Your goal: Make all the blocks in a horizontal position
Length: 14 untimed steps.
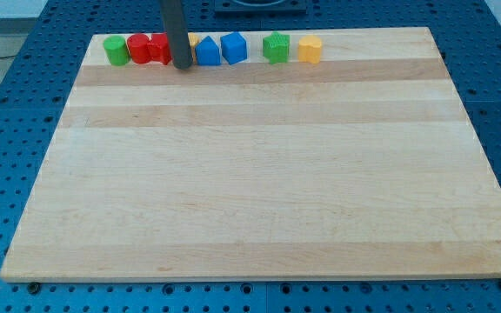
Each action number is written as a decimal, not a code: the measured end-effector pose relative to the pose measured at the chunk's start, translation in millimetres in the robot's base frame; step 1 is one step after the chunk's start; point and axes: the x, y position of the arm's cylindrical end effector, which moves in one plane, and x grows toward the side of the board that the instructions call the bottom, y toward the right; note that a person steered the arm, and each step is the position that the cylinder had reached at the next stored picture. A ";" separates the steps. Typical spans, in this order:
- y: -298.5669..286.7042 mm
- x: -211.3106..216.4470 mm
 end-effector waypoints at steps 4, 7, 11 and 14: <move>58.5 8.5; 67.6 2.5; 49.8 10.4; 42.8 3.1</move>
